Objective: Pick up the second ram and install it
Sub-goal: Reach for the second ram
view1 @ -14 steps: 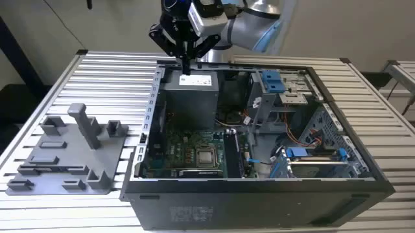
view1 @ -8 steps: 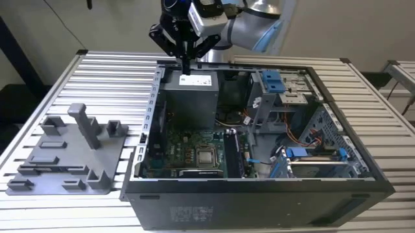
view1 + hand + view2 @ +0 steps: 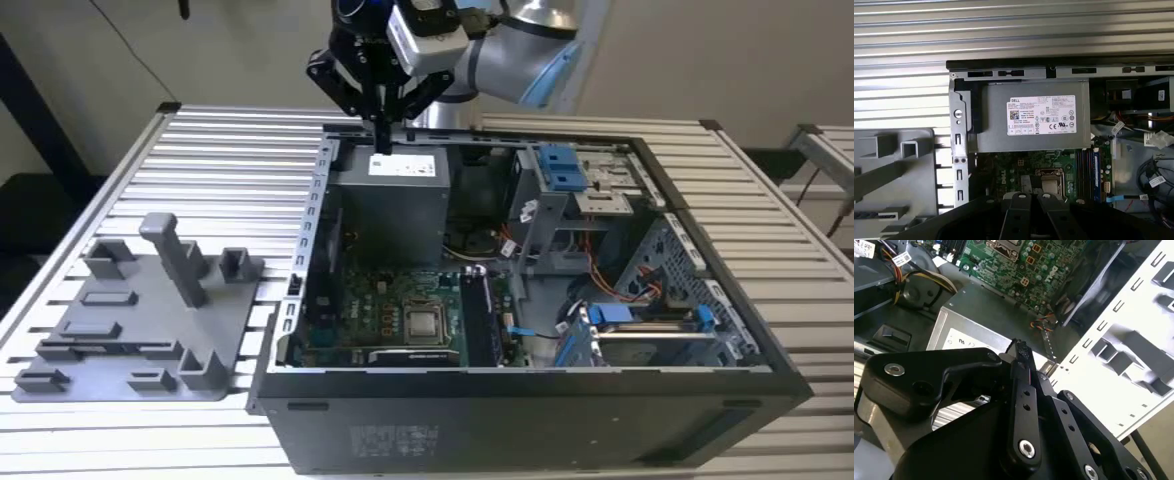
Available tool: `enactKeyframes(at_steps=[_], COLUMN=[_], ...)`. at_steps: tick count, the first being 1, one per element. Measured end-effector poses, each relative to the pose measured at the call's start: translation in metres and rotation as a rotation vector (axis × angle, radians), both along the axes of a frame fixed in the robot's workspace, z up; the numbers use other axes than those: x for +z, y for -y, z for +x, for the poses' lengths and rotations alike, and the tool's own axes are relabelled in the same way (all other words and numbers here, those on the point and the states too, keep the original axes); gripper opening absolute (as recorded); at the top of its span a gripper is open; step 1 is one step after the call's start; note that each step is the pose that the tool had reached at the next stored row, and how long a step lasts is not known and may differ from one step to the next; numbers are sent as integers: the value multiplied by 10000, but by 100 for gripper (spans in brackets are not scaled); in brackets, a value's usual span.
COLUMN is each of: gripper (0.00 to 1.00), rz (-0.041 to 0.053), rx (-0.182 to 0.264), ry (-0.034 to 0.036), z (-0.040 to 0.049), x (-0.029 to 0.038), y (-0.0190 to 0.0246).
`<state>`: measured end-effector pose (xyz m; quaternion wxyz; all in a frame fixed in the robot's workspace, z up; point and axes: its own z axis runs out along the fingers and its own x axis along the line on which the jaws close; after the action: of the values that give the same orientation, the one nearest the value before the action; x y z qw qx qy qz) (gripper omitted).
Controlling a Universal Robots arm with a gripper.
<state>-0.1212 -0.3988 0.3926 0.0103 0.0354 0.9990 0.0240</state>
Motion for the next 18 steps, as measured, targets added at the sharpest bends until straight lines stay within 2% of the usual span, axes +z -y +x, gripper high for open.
enactKeyframes(at_steps=[5,9,18], gripper=[11,11,11], rz=[-1,0,0], rx=[-1,13,28], ry=[1,1,-18], z=[-5,-50,-247], x=[0,0,0], y=[0,0,0])
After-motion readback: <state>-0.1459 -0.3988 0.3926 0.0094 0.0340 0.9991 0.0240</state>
